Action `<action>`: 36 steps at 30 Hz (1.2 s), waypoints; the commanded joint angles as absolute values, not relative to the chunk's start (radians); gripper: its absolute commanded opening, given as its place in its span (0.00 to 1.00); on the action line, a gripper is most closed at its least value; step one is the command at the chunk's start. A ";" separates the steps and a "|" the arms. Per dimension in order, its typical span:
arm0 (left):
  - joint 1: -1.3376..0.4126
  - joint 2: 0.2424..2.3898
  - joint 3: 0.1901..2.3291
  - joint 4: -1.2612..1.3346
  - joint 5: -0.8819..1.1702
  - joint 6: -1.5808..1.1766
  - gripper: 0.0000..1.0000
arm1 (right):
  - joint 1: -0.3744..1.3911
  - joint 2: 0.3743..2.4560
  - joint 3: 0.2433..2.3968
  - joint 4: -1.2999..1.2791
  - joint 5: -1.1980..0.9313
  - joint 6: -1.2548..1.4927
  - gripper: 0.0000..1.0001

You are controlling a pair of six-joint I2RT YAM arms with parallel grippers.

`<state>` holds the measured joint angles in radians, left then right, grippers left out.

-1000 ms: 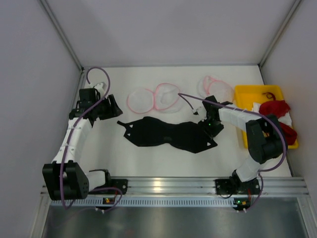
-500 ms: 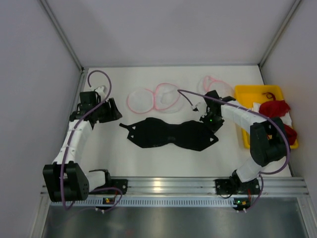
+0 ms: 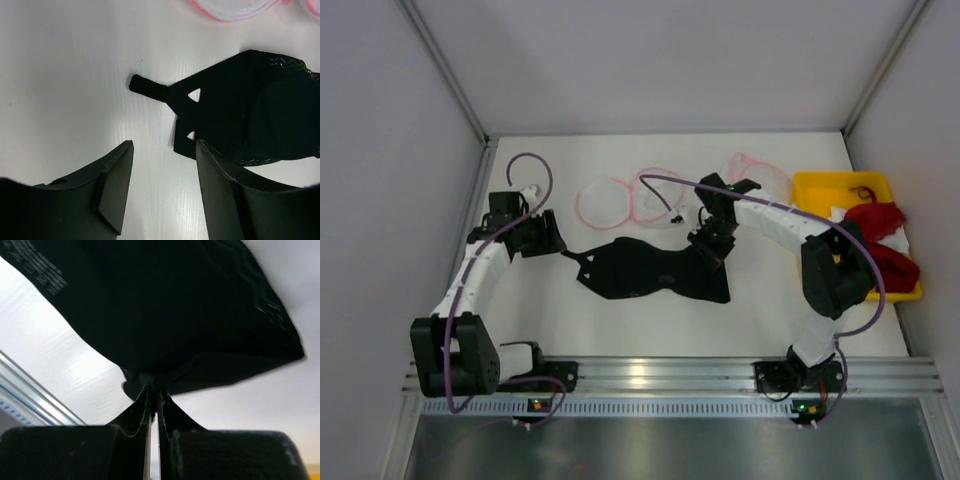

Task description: Place the bra in the laundry bag and zip it closed

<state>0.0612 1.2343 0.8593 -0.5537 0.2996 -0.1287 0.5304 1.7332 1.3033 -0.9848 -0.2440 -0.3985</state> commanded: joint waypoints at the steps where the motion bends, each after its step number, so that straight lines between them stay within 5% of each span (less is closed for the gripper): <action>1: 0.069 1.250 0.859 -0.548 0.293 -0.109 0.58 | 0.583 1.810 1.380 -1.002 -0.351 -0.351 0.00; 6: 0.069 1.279 0.859 -0.548 0.287 -0.124 0.58 | 0.595 1.873 1.416 -0.968 -0.411 -0.305 0.01; 12: 0.066 1.364 0.864 -0.552 0.270 -0.169 0.57 | 0.594 1.881 1.430 -0.930 -0.451 -0.269 0.17; 21: 0.048 1.470 0.888 -0.549 0.264 -0.186 0.56 | 0.580 1.878 1.448 -0.884 -0.529 -0.222 0.09; 28: -0.052 1.508 0.922 -0.549 0.152 -0.176 0.56 | 0.580 1.910 1.450 -0.902 -0.540 -0.221 0.56; 36: -0.081 1.574 0.994 -0.512 0.097 -0.172 0.57 | 0.546 1.780 1.454 -0.914 -0.526 -0.244 0.81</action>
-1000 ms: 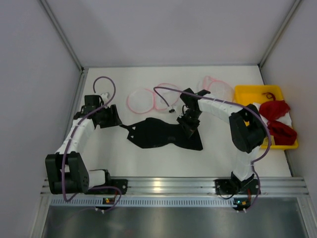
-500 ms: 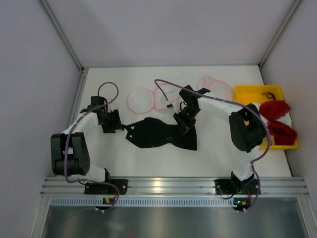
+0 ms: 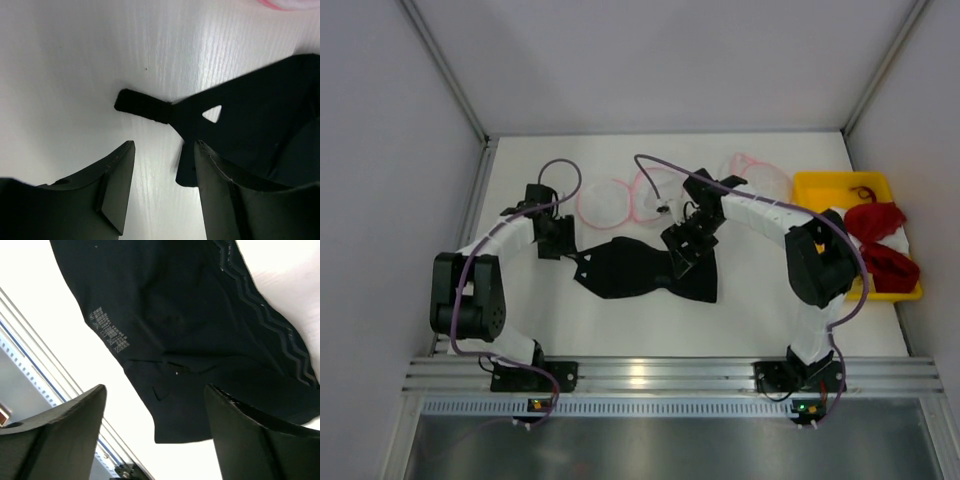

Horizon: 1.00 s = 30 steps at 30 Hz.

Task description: Place the bra in the laundry bag and zip it closed

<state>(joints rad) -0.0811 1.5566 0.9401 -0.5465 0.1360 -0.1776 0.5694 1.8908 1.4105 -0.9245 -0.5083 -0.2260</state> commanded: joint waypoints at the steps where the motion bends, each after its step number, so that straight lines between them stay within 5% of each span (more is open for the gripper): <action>1: -0.083 1.594 0.999 -0.509 0.097 -0.167 0.57 | 0.542 1.763 1.456 -0.914 -0.526 -0.250 0.87; 4: -0.104 1.643 1.015 -0.511 0.094 -0.141 0.57 | 0.512 1.706 1.454 -0.904 -0.537 -0.258 0.99; 11: -0.163 1.721 0.996 -0.508 0.011 -0.147 0.53 | 0.407 1.588 1.441 -0.900 -0.555 -0.230 0.99; 13: -0.164 1.744 0.989 -0.508 0.011 -0.149 0.44 | 0.358 1.560 1.427 -0.893 -0.551 -0.229 0.99; 16: -0.164 1.762 0.985 -0.511 0.038 -0.140 0.18 | 0.284 1.510 1.396 -0.894 -0.551 -0.235 0.99; 21: -0.166 1.712 0.986 -0.535 0.120 -0.130 0.00 | 0.160 1.473 1.339 -0.928 -0.569 -0.262 0.99; 30: -0.173 1.424 0.994 -0.569 0.358 -0.092 0.00 | 0.060 1.421 1.217 -0.927 -0.601 -0.275 0.99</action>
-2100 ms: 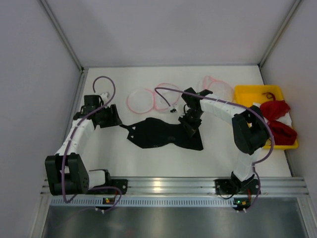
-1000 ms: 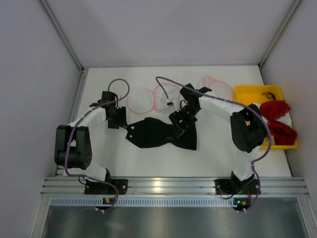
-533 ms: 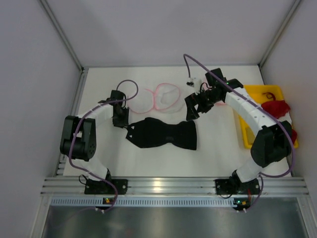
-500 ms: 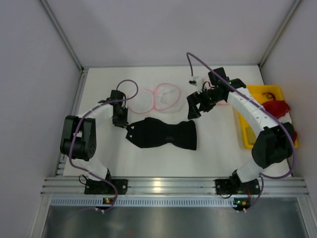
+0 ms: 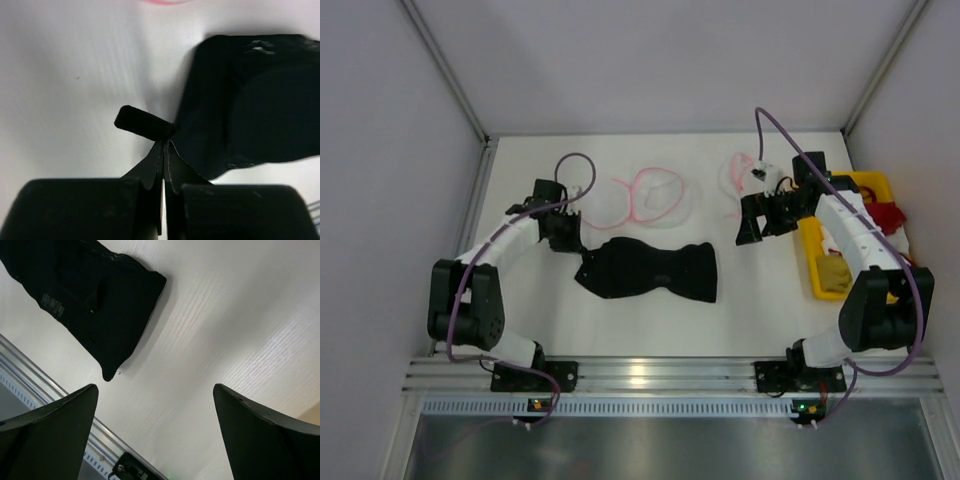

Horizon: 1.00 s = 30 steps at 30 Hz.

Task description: Place the bra in the laundry bag and zip it closed

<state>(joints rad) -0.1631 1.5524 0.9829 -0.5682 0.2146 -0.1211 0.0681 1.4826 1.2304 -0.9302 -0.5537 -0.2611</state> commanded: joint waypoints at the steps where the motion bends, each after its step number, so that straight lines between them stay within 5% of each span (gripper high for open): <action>1: -0.187 1.408 0.997 -0.569 0.370 -0.087 0.00 | 0.060 1.413 1.209 -0.919 -0.604 -0.269 0.99; 13: -0.400 1.538 1.173 -0.551 0.508 -0.184 0.00 | 0.031 1.241 1.203 -0.744 -0.519 -0.149 0.99; 15: -0.428 1.593 1.204 -0.528 0.497 -0.196 0.00 | -0.051 1.230 1.174 -0.735 -0.671 -0.164 0.99; 22: -0.561 1.723 1.233 -0.431 0.465 -0.279 0.00 | -0.064 1.350 1.166 -0.863 -0.692 -0.184 0.99; 30: -0.586 1.671 1.273 -0.423 0.388 -0.232 0.59 | -0.063 1.331 1.040 -0.781 -0.704 -0.153 1.00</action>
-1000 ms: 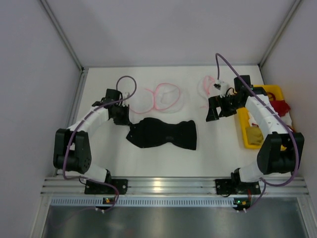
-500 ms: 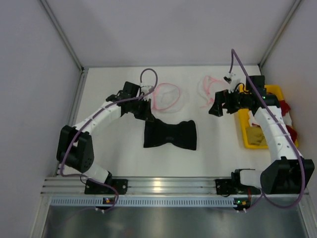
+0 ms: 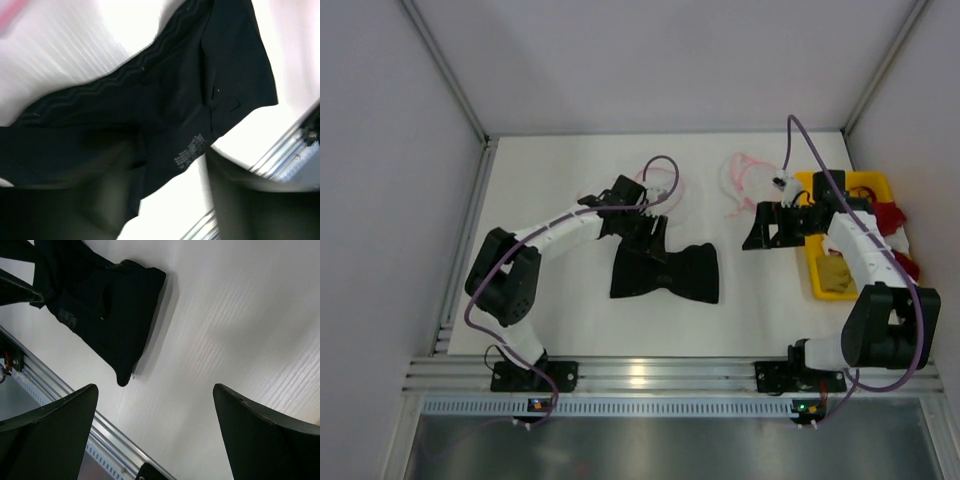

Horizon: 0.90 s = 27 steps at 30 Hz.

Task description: Place the bra in the laundry bag and zip it closed

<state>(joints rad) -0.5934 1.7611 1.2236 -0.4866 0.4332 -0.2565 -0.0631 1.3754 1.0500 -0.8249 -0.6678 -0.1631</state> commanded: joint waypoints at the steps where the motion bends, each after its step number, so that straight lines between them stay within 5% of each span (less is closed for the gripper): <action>1: -0.580 1.642 1.272 -0.429 0.355 -0.207 0.80 | -0.063 1.339 1.029 -0.781 -0.715 -0.153 0.99; 3: -0.574 1.551 1.259 -0.443 0.302 -0.175 0.98 | -0.063 1.342 1.009 -0.773 -0.727 -0.152 1.00; 15: -0.367 1.258 1.235 -0.518 0.023 -0.021 0.98 | -0.035 1.193 1.206 -0.600 -0.362 -0.287 0.99; 20: -0.333 1.236 1.155 -0.554 0.144 -0.052 0.98 | -0.040 1.242 1.238 -0.613 -0.285 -0.299 0.99; 24: -0.295 1.216 1.056 -0.552 0.218 -0.141 0.92 | -0.038 1.307 1.207 -0.747 -0.452 -0.221 0.99; 27: -0.227 1.241 0.974 -0.551 0.363 -0.158 0.78 | -0.037 1.257 1.036 -0.698 -0.572 -0.166 0.99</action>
<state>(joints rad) -0.2852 1.2465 1.0267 -0.5434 0.2195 -0.1112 -0.0441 1.2877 1.1481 -0.6575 -0.4351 -0.2302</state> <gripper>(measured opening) 0.812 0.993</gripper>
